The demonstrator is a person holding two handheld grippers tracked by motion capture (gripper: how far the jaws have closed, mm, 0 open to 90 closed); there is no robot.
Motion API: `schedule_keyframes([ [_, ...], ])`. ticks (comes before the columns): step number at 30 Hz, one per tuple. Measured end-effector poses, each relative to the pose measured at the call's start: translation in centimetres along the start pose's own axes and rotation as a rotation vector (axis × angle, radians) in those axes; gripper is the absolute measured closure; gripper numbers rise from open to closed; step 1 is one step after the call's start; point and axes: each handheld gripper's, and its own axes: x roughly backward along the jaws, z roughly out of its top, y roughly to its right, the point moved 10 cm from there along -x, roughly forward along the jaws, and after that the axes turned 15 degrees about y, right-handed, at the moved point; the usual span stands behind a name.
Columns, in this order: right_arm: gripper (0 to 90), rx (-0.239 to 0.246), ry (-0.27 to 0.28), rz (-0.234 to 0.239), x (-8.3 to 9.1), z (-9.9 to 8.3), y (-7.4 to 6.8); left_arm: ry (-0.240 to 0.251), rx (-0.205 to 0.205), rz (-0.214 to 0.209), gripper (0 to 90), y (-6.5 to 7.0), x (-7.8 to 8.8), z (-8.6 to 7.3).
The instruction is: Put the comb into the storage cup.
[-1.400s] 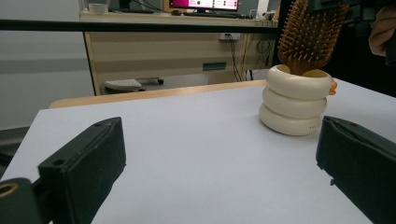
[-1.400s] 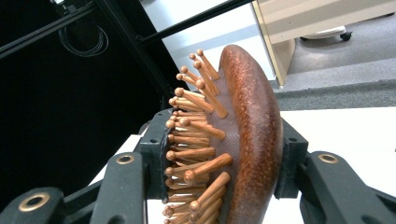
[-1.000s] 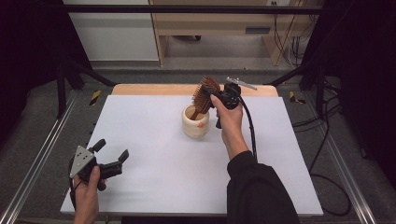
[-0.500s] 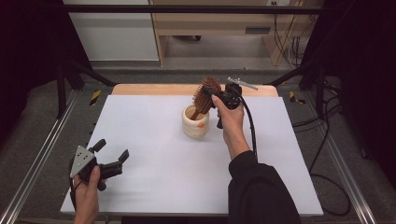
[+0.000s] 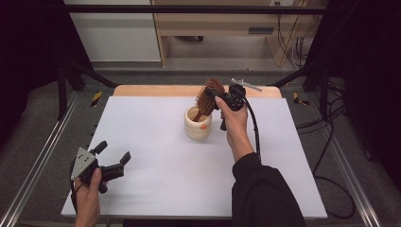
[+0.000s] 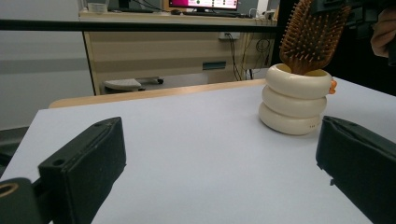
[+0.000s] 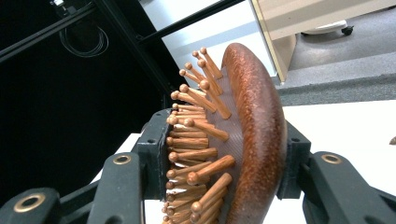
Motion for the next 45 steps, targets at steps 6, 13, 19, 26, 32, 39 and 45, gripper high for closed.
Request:
schedule_keyframes([
  [6, 49.0, 0.005, 0.0, 0.0, 0.02, 0.0, 0.09, 0.0, -0.001, -0.002, 1.8, 0.05, -0.02, -0.01],
  [13, 48.6, 0.002, -0.003, 0.001, 0.04, 0.0, 0.1, 0.0, 0.0, 0.0, 1.8, 0.01, -0.01, 0.0],
  [19, 48.5, -0.003, -0.005, 0.002, 0.07, 0.0, 0.09, 0.0, -0.001, -0.001, 1.8, 0.04, -0.02, -0.01],
  [26, 48.0, -0.002, -0.005, 0.001, 0.13, -0.03, 0.28, 0.0, 0.0, -0.001, 1.8, 0.06, -0.02, -0.01],
  [32, 47.0, -0.004, -0.008, 0.002, 0.17, -0.05, 0.35, -0.001, 0.0, -0.001, 1.8, 0.06, -0.04, -0.03],
  [39, 45.7, -0.011, -0.011, -0.001, 0.17, -0.06, 0.38, -0.001, 0.0, -0.002, 1.8, 0.09, -0.04, -0.03],
  [45, 45.1, -0.004, -0.013, -0.004, 0.18, -0.09, 0.39, -0.003, 0.001, -0.002, 1.8, 0.08, -0.05, -0.07],
])
